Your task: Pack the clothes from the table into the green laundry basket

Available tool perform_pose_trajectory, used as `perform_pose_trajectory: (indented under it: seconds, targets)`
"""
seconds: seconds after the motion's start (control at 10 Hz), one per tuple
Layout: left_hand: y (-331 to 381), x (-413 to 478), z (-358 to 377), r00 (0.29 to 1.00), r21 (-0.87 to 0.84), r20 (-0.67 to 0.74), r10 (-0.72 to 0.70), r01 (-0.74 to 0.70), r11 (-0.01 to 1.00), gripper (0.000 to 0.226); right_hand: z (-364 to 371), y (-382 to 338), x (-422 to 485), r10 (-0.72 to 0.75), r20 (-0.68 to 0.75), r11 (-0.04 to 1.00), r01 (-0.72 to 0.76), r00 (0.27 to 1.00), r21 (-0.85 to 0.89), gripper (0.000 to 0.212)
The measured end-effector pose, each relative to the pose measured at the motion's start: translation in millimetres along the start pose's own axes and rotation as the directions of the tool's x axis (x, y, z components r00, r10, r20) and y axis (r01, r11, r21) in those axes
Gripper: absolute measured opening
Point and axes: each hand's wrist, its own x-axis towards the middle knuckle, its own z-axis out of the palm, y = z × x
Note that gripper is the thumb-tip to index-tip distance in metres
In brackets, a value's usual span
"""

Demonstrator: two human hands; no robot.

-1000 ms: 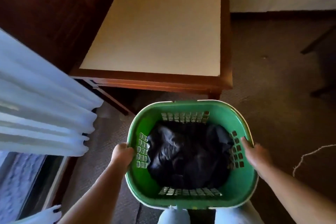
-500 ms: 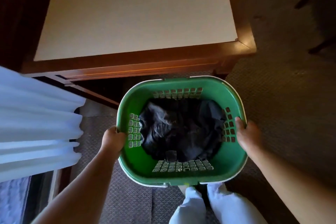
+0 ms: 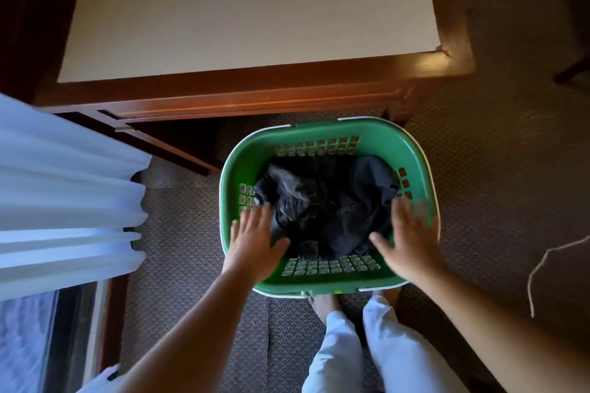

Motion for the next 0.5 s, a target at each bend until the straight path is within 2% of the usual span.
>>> perform_pose_trajectory:
  seconds: [0.1,0.2,0.3,0.4,0.5]
  targets:
    - [15.0,-18.1,31.7,0.938,0.190,0.306,0.161,-0.226,0.955,0.117,15.1,-16.8,-27.6,-0.194,0.398,0.962,0.254,0.896,-0.102,0.119]
    - [12.5,-31.5,64.2,0.919,0.363,0.382,0.092,-0.241,0.900,0.099,26.7,-19.6,-48.9,-0.200,0.504,0.914,0.345,0.840,-0.212,0.099]
    - [11.3,-40.0,66.0,0.952,0.481,0.304,0.038,-0.188,0.856,0.065,32.5,-20.0,-57.5,-0.226,0.374,0.884,0.351,0.899,-0.309,0.051]
    - [11.9,-43.0,65.3,0.960,0.529,0.275,0.052,-0.196,0.826,0.058,25.4,-25.0,-54.4,-0.233,0.389,0.888,0.358,0.891,-0.288,0.039]
    - [26.0,-44.0,49.4,0.959,0.302,0.278,0.050,-0.137,0.943,0.069,15.9,-33.3,-47.7,-0.223,0.399,0.941,0.303,0.889,-0.151,0.062]
